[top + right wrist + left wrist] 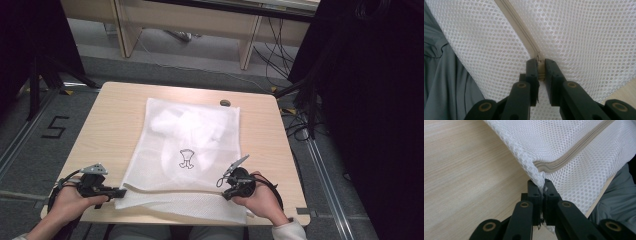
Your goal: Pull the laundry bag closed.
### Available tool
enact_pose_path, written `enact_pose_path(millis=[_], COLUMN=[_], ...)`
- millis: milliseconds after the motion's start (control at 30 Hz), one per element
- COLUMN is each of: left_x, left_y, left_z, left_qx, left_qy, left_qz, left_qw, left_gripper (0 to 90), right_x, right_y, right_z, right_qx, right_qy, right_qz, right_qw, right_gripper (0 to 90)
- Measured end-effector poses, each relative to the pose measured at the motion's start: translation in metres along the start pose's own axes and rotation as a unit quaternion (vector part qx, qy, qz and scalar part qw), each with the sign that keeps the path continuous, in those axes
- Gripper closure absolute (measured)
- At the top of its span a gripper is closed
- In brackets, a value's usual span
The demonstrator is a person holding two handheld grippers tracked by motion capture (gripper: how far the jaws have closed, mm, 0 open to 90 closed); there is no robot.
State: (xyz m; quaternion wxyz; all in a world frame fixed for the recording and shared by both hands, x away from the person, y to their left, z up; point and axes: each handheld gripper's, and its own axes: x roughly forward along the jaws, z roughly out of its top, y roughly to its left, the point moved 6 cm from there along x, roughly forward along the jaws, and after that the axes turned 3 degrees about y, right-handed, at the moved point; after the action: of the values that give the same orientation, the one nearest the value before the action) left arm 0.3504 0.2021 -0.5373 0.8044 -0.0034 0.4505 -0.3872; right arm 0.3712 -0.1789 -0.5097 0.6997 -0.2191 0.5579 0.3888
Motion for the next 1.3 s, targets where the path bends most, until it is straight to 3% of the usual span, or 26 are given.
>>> enact_pose_path(millis=[33, 200, 300, 367, 433, 633, 667, 767, 800, 1300], left_x=[0.0, 0.001, 0.0, 0.001, 0.0, 0.001, 0.0, 0.001, 0.0, 0.0], left_y=[0.0, 0.0, 0.0, -0.001, 0.0, 0.0, 0.0, -0.001, 0.0, -0.001], left_z=[0.0, 0.001, 0.0, 0.001, 0.0, 0.001, 0.0, 0.001, 0.0, 0.0], left_qx=[0.0, -0.003, -0.001, -0.003, 0.0, -0.001, 0.0, -0.004, 0.0, 0.002], left_qy=[0.001, -0.013, -0.001, -0.014, 0.0, -0.01, 0.001, -0.014, 0.001, -0.001], left_qz=[-0.001, 0.003, 0.0, 0.002, -0.001, 0.0, 0.0, 0.002, -0.001, 0.003], left_qw=[1.0, 0.9999, 1.0, 0.9999, 1.0, 0.9999, 1.0, 0.9999, 1.0, 1.0], left_gripper=[85.9, 85.9, 85.9, 85.9, 85.9, 85.9, 85.9, 85.9, 85.9, 85.9], right_x=[0.0, -0.002, -0.002, -0.003, -0.004, -0.006, -0.006, -0.007, -0.008, -0.011], right_y=[0.001, -0.002, -0.004, -0.004, -0.003, -0.005, -0.006, -0.009, -0.008, -0.013], right_z=[-0.001, -0.003, -0.004, -0.005, -0.007, -0.008, -0.009, -0.012, -0.013, -0.021], right_qx=[0.009, 0.001, -0.002, 0.001, 0.008, 0.006, 0.003, 0.006, 0.012, 0.013], right_qy=[0.001, -0.001, -0.003, -0.004, -0.001, -0.006, -0.006, -0.005, -0.003, -0.007], right_qz=[0.005, 0.001, -0.002, -0.001, 0.001, 0.001, -0.002, -0.003, 0.001, -0.001], right_qw=[0.9999, 1.0, 1.0, 1.0, 1.0, 1.0, 1.0, 1.0, 0.9999, 0.9999], right_gripper=[82.5, 82.5, 82.5, 82.4, 82.4, 82.5, 82.4, 82.4, 82.4, 82.4])
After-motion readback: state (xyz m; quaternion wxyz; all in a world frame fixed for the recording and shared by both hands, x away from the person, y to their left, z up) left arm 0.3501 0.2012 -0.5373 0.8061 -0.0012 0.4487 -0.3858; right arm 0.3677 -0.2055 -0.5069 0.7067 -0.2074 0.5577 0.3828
